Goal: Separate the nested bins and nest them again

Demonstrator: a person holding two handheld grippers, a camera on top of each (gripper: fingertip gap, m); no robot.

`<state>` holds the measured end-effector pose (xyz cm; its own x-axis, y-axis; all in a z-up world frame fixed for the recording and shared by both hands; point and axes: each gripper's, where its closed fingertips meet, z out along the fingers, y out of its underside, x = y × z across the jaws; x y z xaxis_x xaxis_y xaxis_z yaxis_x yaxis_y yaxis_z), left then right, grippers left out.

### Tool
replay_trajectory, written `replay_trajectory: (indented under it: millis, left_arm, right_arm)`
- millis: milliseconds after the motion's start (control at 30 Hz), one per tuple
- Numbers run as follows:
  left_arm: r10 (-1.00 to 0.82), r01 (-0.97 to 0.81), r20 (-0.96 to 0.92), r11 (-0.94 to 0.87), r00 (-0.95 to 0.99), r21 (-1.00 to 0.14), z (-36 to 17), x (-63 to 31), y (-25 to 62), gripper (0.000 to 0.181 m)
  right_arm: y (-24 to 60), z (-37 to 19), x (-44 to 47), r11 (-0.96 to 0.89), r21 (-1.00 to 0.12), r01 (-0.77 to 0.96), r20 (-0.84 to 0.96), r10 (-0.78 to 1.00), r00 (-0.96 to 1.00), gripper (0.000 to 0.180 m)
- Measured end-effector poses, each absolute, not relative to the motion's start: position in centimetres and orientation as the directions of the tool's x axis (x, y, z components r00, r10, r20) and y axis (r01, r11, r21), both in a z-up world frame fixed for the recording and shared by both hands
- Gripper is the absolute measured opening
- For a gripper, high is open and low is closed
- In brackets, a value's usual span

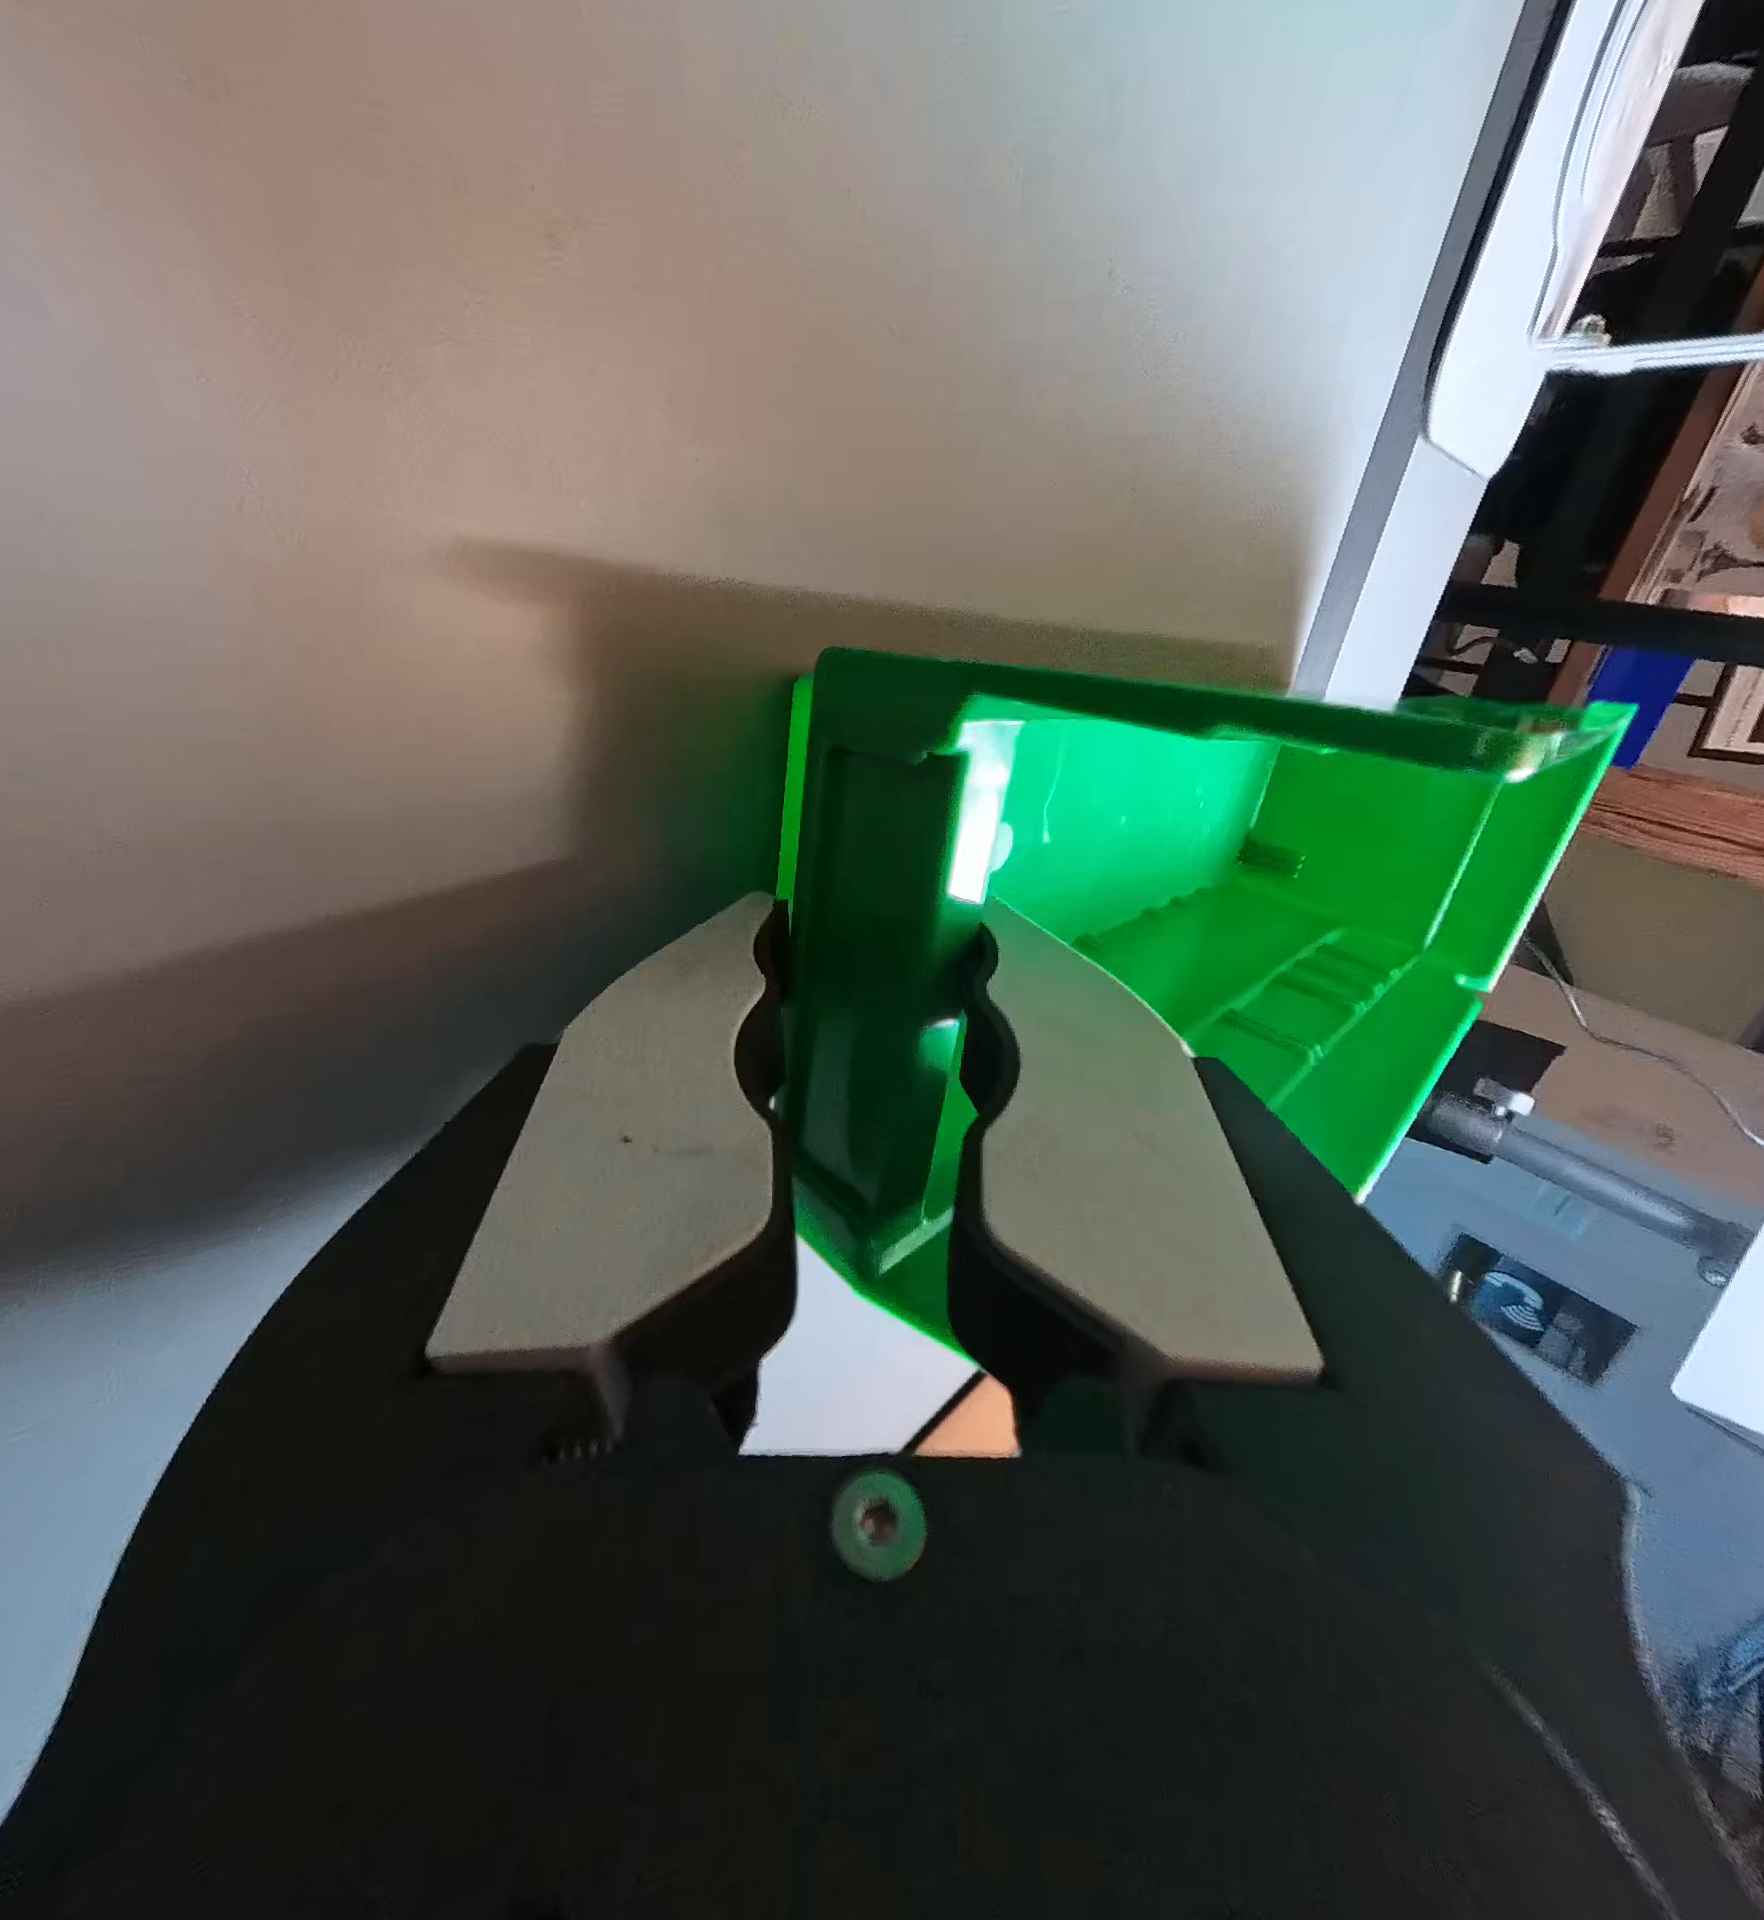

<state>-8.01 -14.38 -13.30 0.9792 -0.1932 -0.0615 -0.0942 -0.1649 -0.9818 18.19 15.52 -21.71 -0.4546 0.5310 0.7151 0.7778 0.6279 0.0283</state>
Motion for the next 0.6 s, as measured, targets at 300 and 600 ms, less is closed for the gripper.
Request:
replay_trajectory:
  millis: [300, 600]
  left_arm:
    - [-0.194, -0.096, -0.064, -0.163, 0.979, -0.982, -13.3, -8.0, -14.4, 0.067]
    - [-0.194, -0.107, -0.074, -0.167, 0.978, -0.980, -13.4, -7.8, -14.4, 0.067]
  right_arm:
    - [15.3, -21.5, 18.1, 0.606, 0.023, 0.795, 0.721, 0.541, -0.433, 0.035]
    - [8.0, -12.3, 15.9, 0.629, -0.284, 0.724, 0.763, 0.605, -0.227, 0.046]
